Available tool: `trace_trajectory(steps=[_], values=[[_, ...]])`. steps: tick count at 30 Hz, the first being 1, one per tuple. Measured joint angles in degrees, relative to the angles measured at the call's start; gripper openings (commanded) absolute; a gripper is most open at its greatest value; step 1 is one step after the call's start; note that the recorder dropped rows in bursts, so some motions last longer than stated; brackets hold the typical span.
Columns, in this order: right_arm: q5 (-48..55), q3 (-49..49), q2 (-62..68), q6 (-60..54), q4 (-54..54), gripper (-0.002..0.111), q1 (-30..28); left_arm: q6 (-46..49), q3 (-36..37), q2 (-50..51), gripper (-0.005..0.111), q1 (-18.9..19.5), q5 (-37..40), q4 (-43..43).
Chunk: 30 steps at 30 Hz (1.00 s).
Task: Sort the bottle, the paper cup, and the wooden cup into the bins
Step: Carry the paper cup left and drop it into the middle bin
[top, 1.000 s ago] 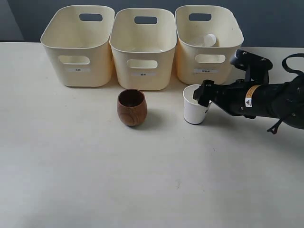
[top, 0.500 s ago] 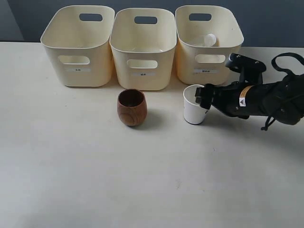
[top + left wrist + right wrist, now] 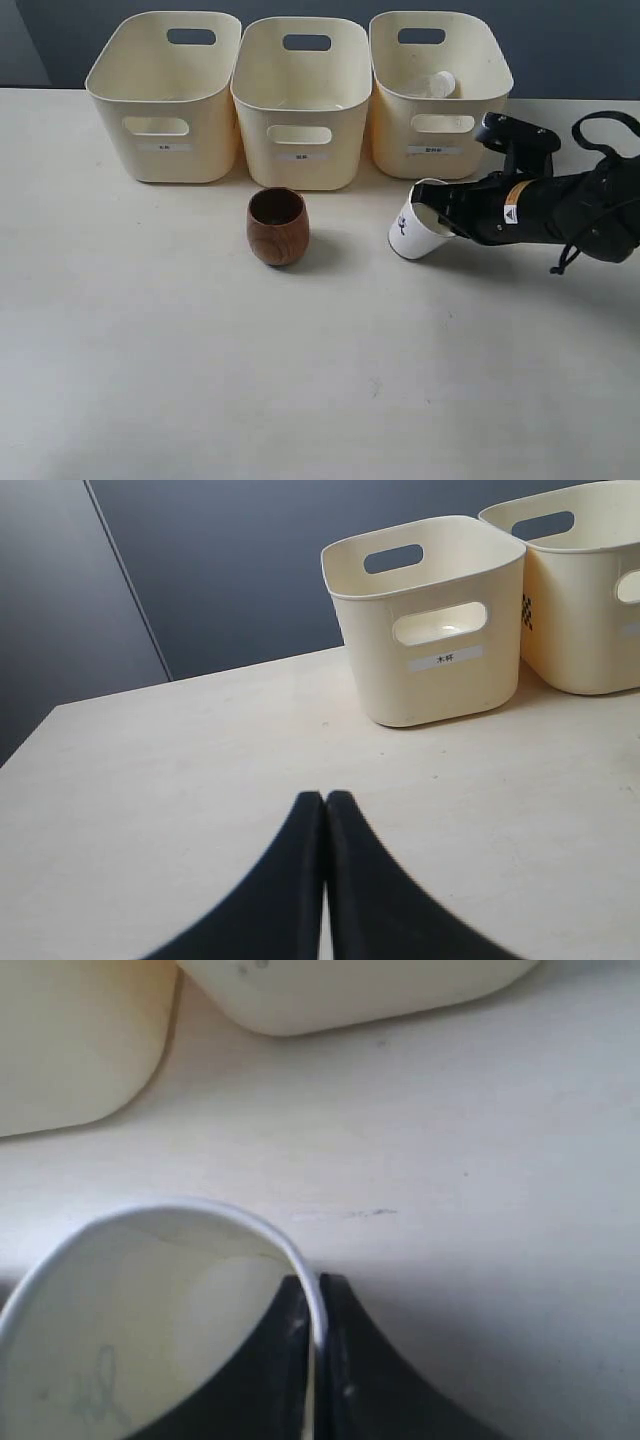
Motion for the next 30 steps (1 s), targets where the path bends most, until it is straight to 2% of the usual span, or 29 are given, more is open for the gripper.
trace_trajectory(steps=[6,14,20,30], values=[[0.7,0.0,-6.5,0.9,0.0,0.000,1.5,0.0,0.0,0.0,0.000,0.0,0.0,0.0],[-5.1,-1.6,-15.7,1.3,-0.2,0.000,8.0,0.0,0.0,0.0,0.000,0.0,0.0,0.0],[1.1,-10.0,-14.8,1.4,-0.2,0.000,9.9,0.0,0.0,0.0,0.000,0.0,0.0,0.0],[2.1,-21.5,-8.8,1.4,-0.1,0.000,10.4,0.0,0.0,0.0,0.000,0.0,0.0,0.0]])
